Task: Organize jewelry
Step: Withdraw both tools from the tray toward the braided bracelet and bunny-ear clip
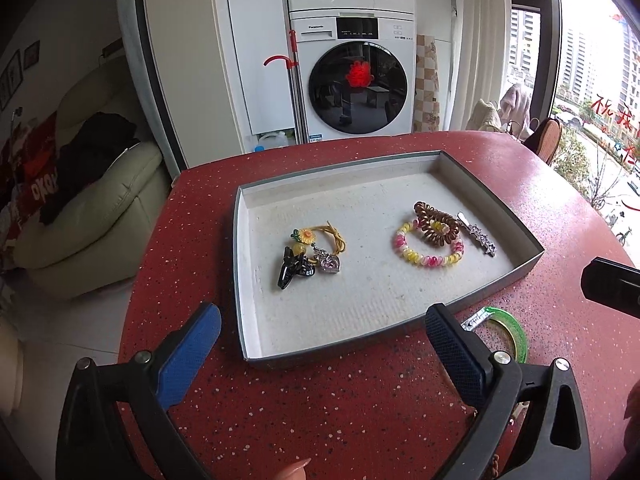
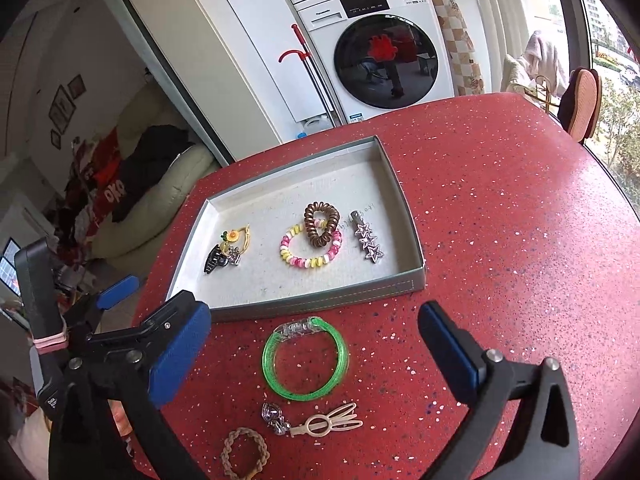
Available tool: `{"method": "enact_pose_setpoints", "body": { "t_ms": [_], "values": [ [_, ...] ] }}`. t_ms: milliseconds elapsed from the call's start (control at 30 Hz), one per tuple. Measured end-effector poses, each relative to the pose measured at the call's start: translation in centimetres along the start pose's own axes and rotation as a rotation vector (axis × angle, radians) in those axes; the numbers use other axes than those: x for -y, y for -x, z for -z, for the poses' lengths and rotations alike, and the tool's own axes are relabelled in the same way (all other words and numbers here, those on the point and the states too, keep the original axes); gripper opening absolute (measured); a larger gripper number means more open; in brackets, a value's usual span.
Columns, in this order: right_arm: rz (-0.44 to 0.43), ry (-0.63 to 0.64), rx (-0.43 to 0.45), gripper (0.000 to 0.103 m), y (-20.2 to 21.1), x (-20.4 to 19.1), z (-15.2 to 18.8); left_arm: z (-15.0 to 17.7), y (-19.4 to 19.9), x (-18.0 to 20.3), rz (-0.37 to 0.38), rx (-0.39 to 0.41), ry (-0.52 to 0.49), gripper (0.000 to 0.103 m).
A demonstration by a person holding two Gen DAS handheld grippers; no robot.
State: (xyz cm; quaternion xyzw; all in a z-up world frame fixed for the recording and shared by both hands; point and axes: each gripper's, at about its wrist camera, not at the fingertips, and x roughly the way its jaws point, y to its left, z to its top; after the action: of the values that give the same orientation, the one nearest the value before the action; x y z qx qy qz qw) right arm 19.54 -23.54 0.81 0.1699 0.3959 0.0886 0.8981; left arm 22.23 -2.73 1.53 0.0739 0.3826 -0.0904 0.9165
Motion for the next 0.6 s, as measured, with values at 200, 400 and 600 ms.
{"method": "enact_pose_setpoints", "body": {
  "t_ms": [200,400,600],
  "values": [
    [-0.024,-0.045,-0.014,0.103,0.4,0.9,1.5,2.2,1.3,0.3,0.021,-0.027,-0.008,0.103],
    [0.03,-0.031,-0.076,0.103,0.5,1.4,2.7,4.9,1.9,1.0,0.063,-0.093,-0.006,0.103],
    [0.086,-0.02,-0.148,0.103,0.3,2.0,4.5,7.2,2.0,1.9,0.076,-0.141,-0.023,0.103]
  ]
}}
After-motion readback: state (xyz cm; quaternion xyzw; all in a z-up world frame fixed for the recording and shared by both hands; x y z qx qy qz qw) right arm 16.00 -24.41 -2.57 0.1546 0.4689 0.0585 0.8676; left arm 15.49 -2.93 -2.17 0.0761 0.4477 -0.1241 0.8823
